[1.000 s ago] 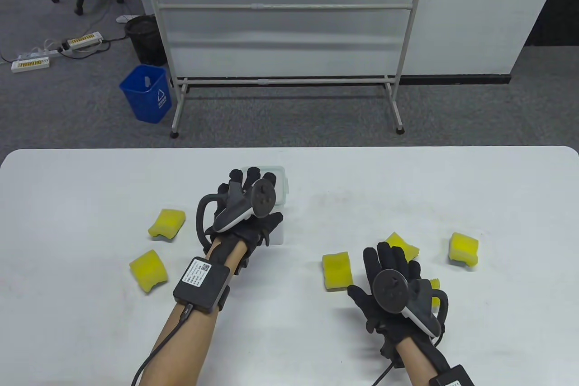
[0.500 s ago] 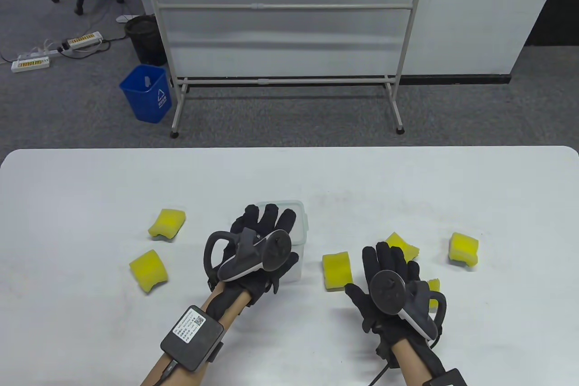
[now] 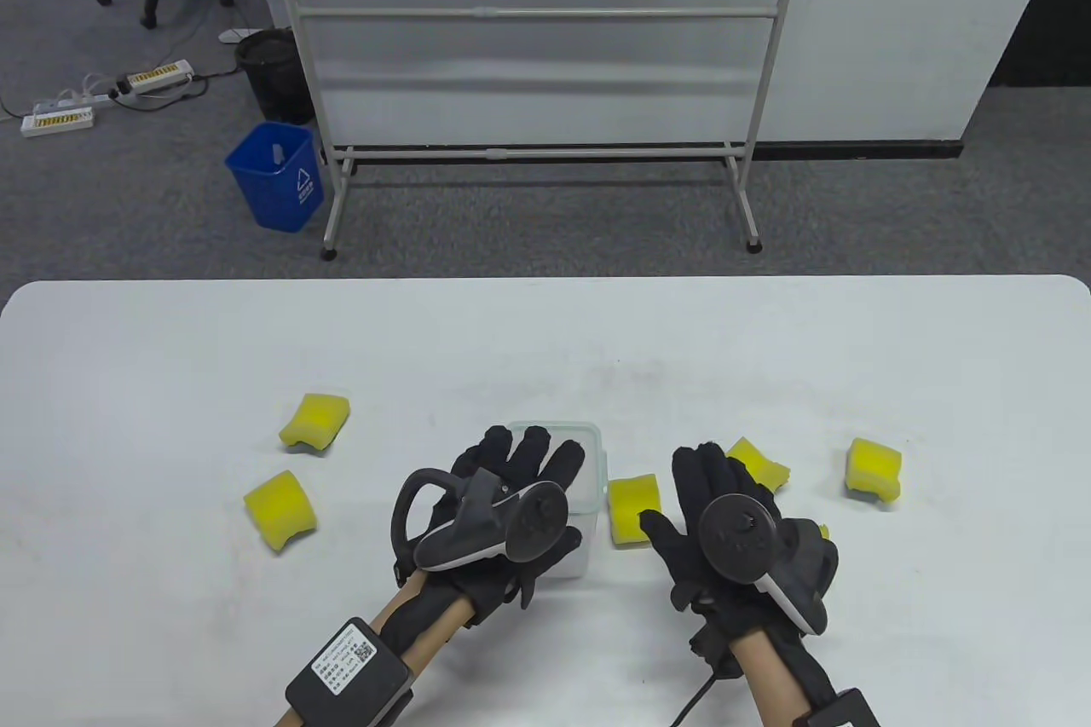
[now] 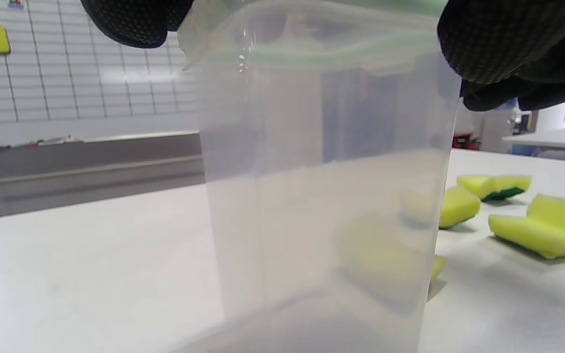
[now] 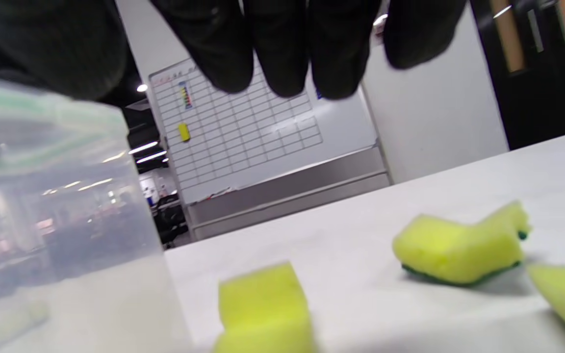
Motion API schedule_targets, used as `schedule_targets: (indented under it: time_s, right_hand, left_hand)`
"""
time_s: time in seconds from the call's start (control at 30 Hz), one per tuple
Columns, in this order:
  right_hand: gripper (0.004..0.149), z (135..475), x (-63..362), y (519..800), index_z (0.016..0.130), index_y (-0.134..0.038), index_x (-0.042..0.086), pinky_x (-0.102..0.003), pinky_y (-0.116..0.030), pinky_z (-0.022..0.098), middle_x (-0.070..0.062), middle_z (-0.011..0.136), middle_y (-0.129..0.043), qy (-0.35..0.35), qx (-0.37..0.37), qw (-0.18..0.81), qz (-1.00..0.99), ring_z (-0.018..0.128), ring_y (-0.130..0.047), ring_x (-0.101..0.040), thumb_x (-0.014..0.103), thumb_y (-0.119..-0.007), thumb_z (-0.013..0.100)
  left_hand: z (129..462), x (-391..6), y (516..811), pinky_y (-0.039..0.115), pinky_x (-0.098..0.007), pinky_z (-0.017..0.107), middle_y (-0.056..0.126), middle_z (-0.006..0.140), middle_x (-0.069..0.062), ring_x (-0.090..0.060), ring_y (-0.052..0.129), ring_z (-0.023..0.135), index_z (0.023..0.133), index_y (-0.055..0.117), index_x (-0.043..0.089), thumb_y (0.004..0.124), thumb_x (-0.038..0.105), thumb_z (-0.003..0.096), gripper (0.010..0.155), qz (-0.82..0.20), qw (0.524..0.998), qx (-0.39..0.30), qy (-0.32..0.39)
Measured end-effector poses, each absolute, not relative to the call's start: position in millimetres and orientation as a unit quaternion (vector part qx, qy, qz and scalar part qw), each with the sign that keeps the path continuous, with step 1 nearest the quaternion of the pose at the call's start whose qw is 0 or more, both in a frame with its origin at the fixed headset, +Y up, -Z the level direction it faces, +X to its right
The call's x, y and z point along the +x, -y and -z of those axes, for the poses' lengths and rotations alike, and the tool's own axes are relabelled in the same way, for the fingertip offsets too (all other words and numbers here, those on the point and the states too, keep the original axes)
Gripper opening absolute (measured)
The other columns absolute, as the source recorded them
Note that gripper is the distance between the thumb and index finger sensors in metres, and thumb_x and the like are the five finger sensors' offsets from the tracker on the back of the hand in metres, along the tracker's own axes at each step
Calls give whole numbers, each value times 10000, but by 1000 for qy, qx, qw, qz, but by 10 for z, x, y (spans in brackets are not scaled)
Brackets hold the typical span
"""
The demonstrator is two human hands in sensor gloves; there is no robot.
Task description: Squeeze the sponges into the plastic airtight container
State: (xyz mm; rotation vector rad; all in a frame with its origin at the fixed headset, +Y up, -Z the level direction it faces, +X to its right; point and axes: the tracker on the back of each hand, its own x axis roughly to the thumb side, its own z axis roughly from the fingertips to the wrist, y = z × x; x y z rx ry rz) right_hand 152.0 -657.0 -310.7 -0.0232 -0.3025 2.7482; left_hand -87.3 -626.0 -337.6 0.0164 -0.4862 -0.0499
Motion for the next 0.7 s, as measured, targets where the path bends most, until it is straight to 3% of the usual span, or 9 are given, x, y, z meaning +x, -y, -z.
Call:
schedule_targets:
  time_s: [0.13, 0.23, 0.33, 0.4, 0.5, 0.57, 0.7]
  right_hand:
    - [752, 3107, 1497, 6352, 1035, -742, 170, -564, -650, 679, -152, 1070, -762, 118, -59, 226, -965, 928, -824, -396, 631, -745, 441]
    - [746, 3137, 1468, 6223, 1011, -775, 152, -550, -685, 651, -157, 1027, -810, 120, -74, 235, -962, 869, -874, -386, 633, -741, 442]
    - [717, 3187, 1419, 6120, 952, -845, 138, -529, -734, 600, -161, 937, -895, 124, -92, 261, -953, 766, -946, -363, 631, -737, 444]
    - [713, 3246, 1366, 6081, 904, -896, 117, -518, -767, 555, -171, 863, -952, 103, -118, 269, -950, 679, -989, -354, 633, -737, 439]
    - [716, 3375, 1249, 6102, 865, -924, 122, -502, -784, 524, -161, 806, -982, 75, -117, 269, -953, 613, -1007, -333, 657, -730, 430]
    - [722, 3454, 1174, 6142, 856, -925, 129, -495, -787, 518, -151, 797, -983, 49, -108, 262, -958, 600, -1006, -321, 673, -733, 423]
    - [732, 3601, 1104, 6251, 849, -926, 130, -490, -789, 513, -145, 784, -988, 9, -100, 268, -958, 588, -1007, -311, 688, -749, 410]
  left_hand:
    - [3425, -1007, 6127, 569, -608, 762, 388, 1205, -57, -428, 472, 1027, 1120, 415, 343, 692, 671, 452, 794, -43, 971, -8, 235]
    - [3412, -1185, 6009, 594, -625, 744, 419, 1208, -59, -413, 514, 1053, 1104, 492, 328, 711, 637, 452, 754, -131, 960, 100, 226]
    - [3490, -1362, 5956, 685, -587, 707, 585, 1153, -114, -401, 672, 998, 1082, 566, 289, 708, 620, 461, 718, -160, 963, 135, 172]
    - [3654, -1519, 6056, 778, -530, 646, 745, 1055, -133, -367, 834, 888, 1050, 615, 229, 709, 618, 460, 713, -211, 967, 99, 98]
    - [3862, -1671, 6351, 806, -497, 585, 709, 1003, -167, -360, 874, 797, 1009, 543, 148, 705, 655, 453, 770, -344, 938, -18, 35]
    - [3939, -1721, 6510, 839, -469, 533, 763, 944, -159, -341, 922, 718, 977, 583, 139, 714, 676, 443, 769, -402, 912, -76, 17]
    - [3998, -1763, 6668, 881, -428, 448, 833, 862, -148, -305, 978, 606, 952, 634, 132, 744, 688, 429, 772, -408, 906, -115, -6]
